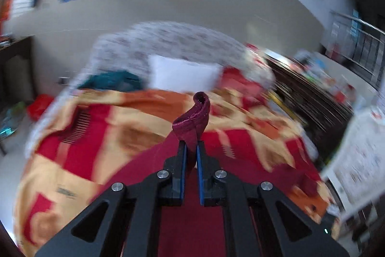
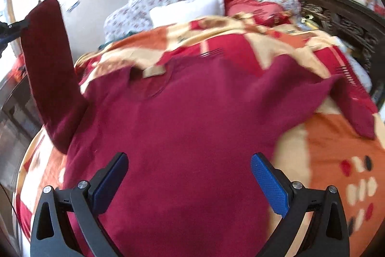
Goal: Fold small clothes
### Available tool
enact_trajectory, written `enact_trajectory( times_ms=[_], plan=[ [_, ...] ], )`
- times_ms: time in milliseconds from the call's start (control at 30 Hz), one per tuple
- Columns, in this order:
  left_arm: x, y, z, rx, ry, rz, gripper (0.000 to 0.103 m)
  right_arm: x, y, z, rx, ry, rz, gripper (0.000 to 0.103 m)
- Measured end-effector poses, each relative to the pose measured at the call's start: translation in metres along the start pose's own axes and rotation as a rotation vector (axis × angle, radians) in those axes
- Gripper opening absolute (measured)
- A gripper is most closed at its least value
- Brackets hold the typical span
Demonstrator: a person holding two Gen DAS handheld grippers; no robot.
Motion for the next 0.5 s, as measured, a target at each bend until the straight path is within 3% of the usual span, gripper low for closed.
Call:
enact_trajectory(
  times_ms=[167, 267, 400, 500],
  plan=[
    [0.094, 0.065, -0.081, -0.175, 0.057, -0.123, 0.007, 0.052, -0.015, 0.003, 0.018, 0.077, -0.065, 0.103],
    [0.128, 0.094, -0.135, -0.260, 0.103, -0.147, 0.008, 0.076, -0.020, 0.004, 0.019, 0.114, -0.094, 0.103],
    [0.134, 0.106, -0.180, -0.375, 0.158, -0.165, 0.009, 0.090, -0.017, 0.006, 0.018, 0.141, -0.086, 0.103],
    [0.110, 0.080, -0.167, -0.311, 0.168, -0.141, 0.024, 0.081, -0.008, 0.008, 0.004, 0.102, -0.056, 0.103]
  ],
)
Point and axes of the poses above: each gripper's, at about its wrist camera, not at the fingertips, and y roughly the way its jaws point, x to its right, z to its top, the point moved 10 cm from there along y, roughly the way its jaws point, and after that the axes turned 8 degrees about z, right-handed, at the moved point
